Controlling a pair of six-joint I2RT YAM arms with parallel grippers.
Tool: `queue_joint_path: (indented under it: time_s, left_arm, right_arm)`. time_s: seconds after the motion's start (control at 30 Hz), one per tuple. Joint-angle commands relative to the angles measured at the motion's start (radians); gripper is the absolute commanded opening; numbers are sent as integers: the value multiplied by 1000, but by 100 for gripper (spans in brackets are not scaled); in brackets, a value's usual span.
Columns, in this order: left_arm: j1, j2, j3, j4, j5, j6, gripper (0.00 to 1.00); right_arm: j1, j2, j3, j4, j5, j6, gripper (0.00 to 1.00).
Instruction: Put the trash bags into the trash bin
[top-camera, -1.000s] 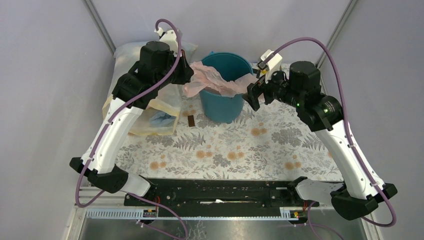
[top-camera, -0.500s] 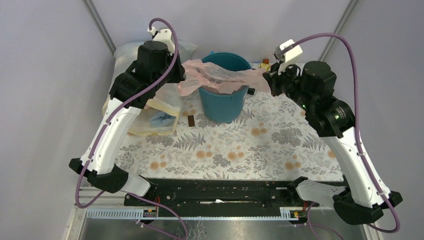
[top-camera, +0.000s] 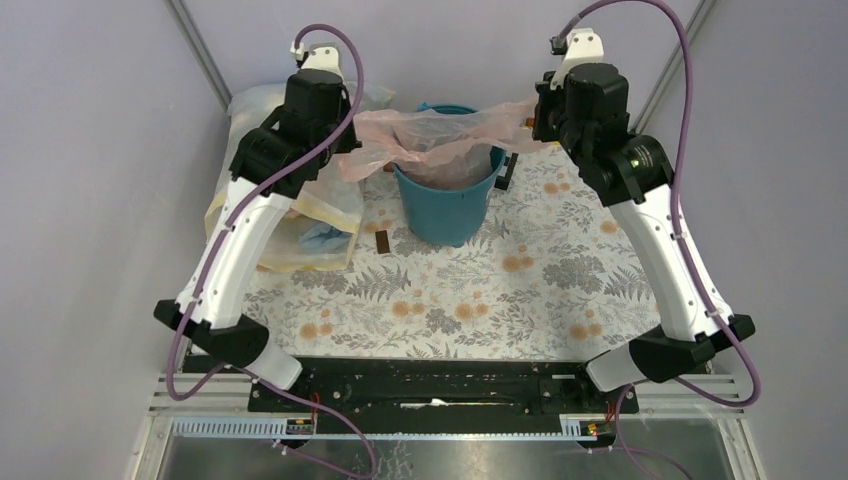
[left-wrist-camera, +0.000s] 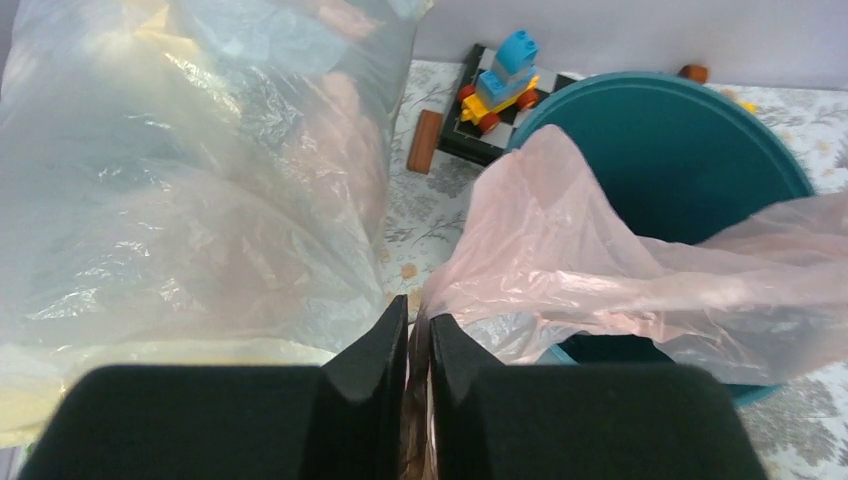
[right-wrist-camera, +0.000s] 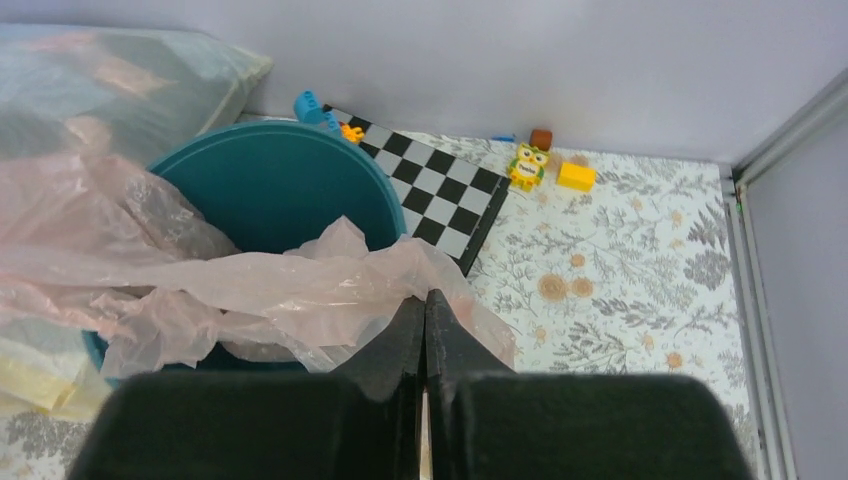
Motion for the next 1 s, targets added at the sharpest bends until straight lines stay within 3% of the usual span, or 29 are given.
queue_joint_path:
  time_s: [0.0,0.1,0.23,0.37,0.5,0.8,0.97]
  left_arm:
    - [30,51,29,-6,-75,13,17]
    - [60,74,27,-7,-87,18,23]
    - [95,94,21,3,-104,16,29]
    - [137,99,-6,38,-90,14,38]
    - [190,107,-40,77,-31,4,47]
    - [290,138,-47,103,84,-19,47]
    - [292,171,-52,158,285,-31,47]
  right_arm:
    - [-55,39,61,-47,51,84,0]
    - [-80,58,73,-48,54,88,1]
    - [-90,74,82,-37,72,76,18]
    - [-101,96,91,-31,80,77,25]
    - [-126,124,100,-31,81,92,26]
    - [-280,256,198,-74,-29,151,35]
    - [-315,322,207,-82,-177,163,37]
